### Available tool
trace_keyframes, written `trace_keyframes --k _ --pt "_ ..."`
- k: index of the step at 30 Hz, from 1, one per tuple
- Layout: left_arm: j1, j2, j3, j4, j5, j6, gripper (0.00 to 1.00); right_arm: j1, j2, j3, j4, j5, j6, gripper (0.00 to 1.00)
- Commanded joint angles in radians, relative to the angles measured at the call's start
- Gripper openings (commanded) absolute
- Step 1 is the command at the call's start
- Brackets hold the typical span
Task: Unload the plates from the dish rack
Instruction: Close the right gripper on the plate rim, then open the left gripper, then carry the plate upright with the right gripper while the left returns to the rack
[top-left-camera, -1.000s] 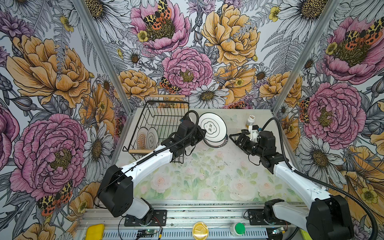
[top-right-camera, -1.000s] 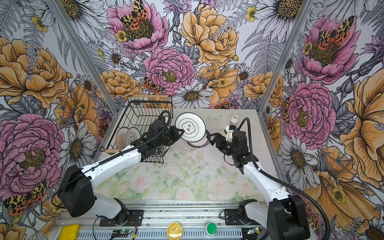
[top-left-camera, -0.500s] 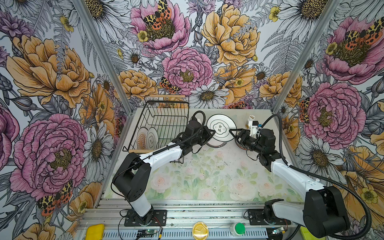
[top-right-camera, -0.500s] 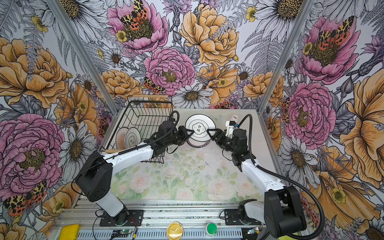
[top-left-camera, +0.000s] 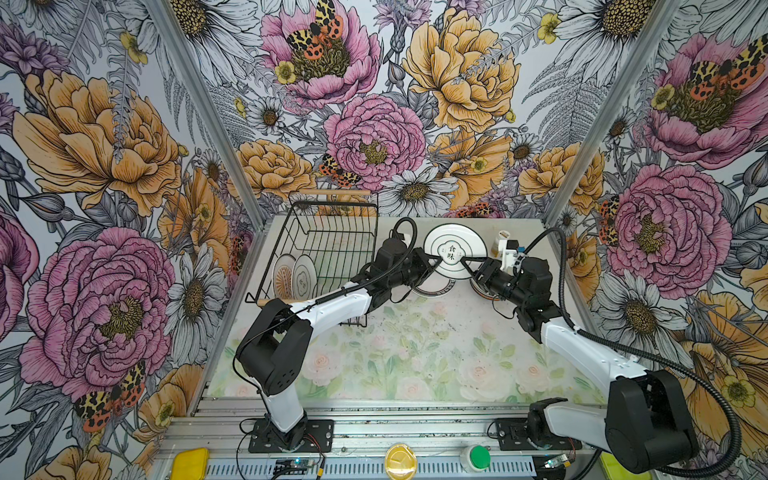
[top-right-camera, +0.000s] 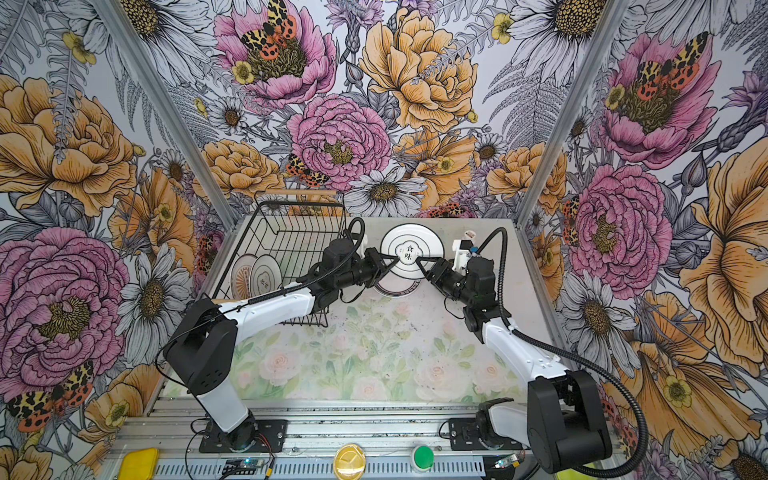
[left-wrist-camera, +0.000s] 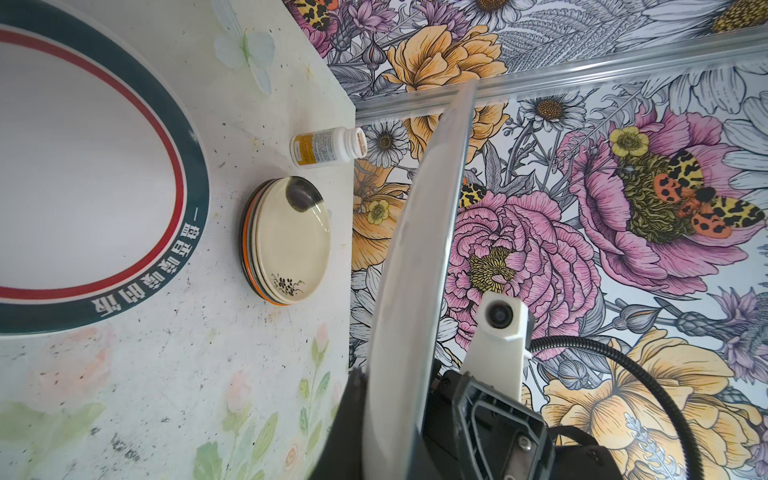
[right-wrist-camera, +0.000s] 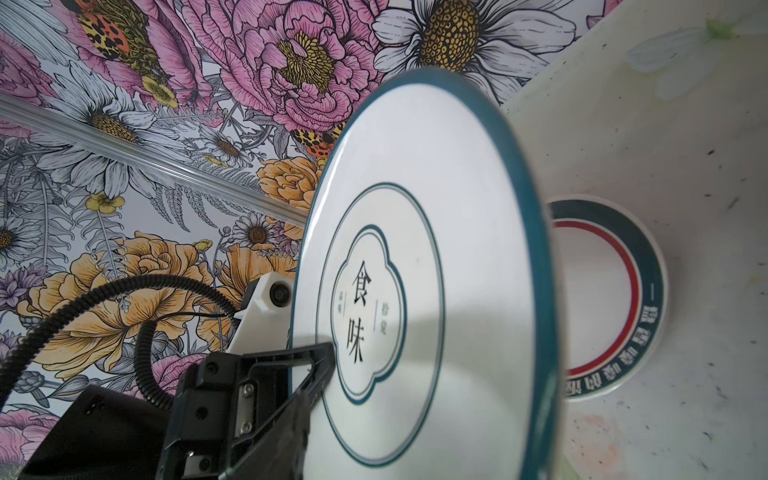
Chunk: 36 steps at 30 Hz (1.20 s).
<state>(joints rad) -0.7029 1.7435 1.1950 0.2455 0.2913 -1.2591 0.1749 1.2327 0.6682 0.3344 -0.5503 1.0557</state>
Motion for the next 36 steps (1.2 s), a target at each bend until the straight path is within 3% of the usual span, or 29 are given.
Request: trace_keyframes --k 1,9,17,20,25,33,36 --pt "-0.010 0.027 0.034 0.068 0.055 -0.010 0.00 -0.005 -0.021 0.002 0.059 0.008 -0.006 0.43" --pt "-0.022 0.067 0.069 0.083 0.100 -0.026 0.00 -0.020 -0.036 -0.015 0.066 0.018 0.008 0.29" --pt "-0.036 0.134 0.108 0.082 0.136 -0.027 0.00 -0.034 -0.050 -0.019 0.063 0.008 0.020 0.08" --pt "-0.041 0.147 0.123 0.089 0.152 -0.026 0.12 -0.038 -0.051 -0.018 0.059 0.005 0.021 0.00" --pt "-0.043 0.139 0.112 0.134 0.160 -0.022 0.42 -0.058 -0.055 -0.009 0.030 0.014 -0.002 0.00" --pt "-0.046 0.069 0.089 0.121 0.175 0.033 0.59 -0.110 -0.032 0.109 -0.073 0.041 -0.137 0.00" --pt "-0.043 0.010 0.069 0.036 0.176 0.093 0.73 -0.126 -0.012 0.219 -0.170 0.089 -0.264 0.00"
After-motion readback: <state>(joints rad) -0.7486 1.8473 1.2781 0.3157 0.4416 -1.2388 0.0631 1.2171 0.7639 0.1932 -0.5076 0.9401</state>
